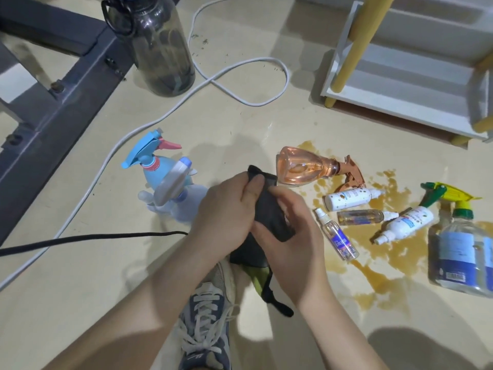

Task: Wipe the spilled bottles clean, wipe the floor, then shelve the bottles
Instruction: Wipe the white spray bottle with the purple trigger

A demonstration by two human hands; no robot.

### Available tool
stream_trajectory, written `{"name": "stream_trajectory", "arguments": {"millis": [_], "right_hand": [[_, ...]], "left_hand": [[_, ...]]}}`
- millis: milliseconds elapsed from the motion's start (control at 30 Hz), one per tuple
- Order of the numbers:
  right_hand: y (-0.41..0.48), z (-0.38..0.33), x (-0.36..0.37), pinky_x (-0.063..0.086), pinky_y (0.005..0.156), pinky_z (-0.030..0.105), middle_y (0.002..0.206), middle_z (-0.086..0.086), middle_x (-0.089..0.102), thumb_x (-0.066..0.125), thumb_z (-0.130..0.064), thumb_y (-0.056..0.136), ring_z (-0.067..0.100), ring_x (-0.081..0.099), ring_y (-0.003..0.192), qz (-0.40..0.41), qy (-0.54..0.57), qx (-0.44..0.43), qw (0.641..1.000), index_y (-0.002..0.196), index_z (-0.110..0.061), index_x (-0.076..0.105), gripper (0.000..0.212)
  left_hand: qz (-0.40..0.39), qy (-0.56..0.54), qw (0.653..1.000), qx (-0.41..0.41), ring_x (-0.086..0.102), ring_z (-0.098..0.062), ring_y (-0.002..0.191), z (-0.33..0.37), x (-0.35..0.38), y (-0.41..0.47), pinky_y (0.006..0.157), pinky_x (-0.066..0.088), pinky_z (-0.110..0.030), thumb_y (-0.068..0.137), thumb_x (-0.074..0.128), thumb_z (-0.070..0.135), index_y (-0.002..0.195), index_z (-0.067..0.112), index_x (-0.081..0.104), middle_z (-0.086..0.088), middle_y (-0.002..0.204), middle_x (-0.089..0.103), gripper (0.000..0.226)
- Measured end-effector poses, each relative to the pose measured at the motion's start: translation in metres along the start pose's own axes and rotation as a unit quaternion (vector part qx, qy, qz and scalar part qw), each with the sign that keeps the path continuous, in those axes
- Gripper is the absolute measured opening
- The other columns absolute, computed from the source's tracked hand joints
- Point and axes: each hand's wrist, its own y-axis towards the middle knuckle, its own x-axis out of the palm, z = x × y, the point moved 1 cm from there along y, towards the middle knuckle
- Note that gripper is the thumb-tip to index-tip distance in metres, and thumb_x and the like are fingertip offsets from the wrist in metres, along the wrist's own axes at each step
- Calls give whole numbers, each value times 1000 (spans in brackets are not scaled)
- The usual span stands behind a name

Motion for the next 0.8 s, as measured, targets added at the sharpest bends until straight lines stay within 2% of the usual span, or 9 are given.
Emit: {"name": "stream_trajectory", "arguments": {"millis": [67,200,267,300,400,467,567,667,800], "right_hand": [[1,1,-6,54,94,38,117,-21,65,78,-3,77,4,61,113,-12,39,31,999,128,-30,51,64],[2,-4,1,51,88,24,109,-25,63,73,-19,82,-1,60,104,-36,-90,1,995,132,-40,49,59],[2,-5,4,52,85,31,107,-14,67,70,-18,83,9,62,100,-35,-127,-3,991,134,-37,50,58],[3,-5,4,52,83,33,103,-12,68,69,-15,82,12,62,97,-33,-140,-7,990,132,-37,53,56],[8,-4,-3,51,71,28,86,-11,68,64,-11,76,15,62,83,-38,-148,6,988,111,-31,63,42],[12,-1,-12,49,68,19,82,-15,68,64,-4,74,9,63,79,-35,-119,41,991,102,-32,64,40],[17,3,-30,51,73,16,87,-20,70,74,7,69,2,66,86,-28,-70,68,995,99,-35,65,52],[16,1,-35,48,67,11,84,-18,70,80,4,69,-1,65,81,-32,-44,68,996,88,-29,65,41],[16,-1,-33,43,62,9,84,-14,67,83,-10,73,4,61,81,-31,-74,60,995,86,-24,60,30]], "left_hand": [[29,52,998,13,60,-19,82,1,1,4,73,48,-36,100,41,39,88,19,60,5,76,62,30],[105,104,986,78,56,-21,70,5,-1,-2,64,43,-34,96,51,31,77,22,61,5,62,58,23],[132,106,977,133,62,-22,79,5,-3,-6,74,51,-36,94,55,27,90,22,67,4,76,67,14],[146,125,966,173,63,-23,94,4,-3,-5,84,52,-36,92,56,23,105,23,67,2,98,70,17],[64,223,921,313,47,-29,125,1,2,-8,99,45,-39,87,58,15,132,19,55,-8,144,47,45],[-7,301,886,352,44,-28,128,-8,7,-12,101,45,-46,92,47,25,135,13,53,-6,140,50,45],[0,441,828,346,58,-26,110,-10,9,-8,107,39,-50,89,46,24,124,8,60,-5,116,63,41],[-73,471,819,318,63,-25,87,15,7,-2,76,51,-33,81,61,15,103,13,68,-2,94,67,23],[-140,454,845,245,55,-12,100,28,-1,16,57,18,-20,95,43,25,119,26,58,7,110,60,28]]}}
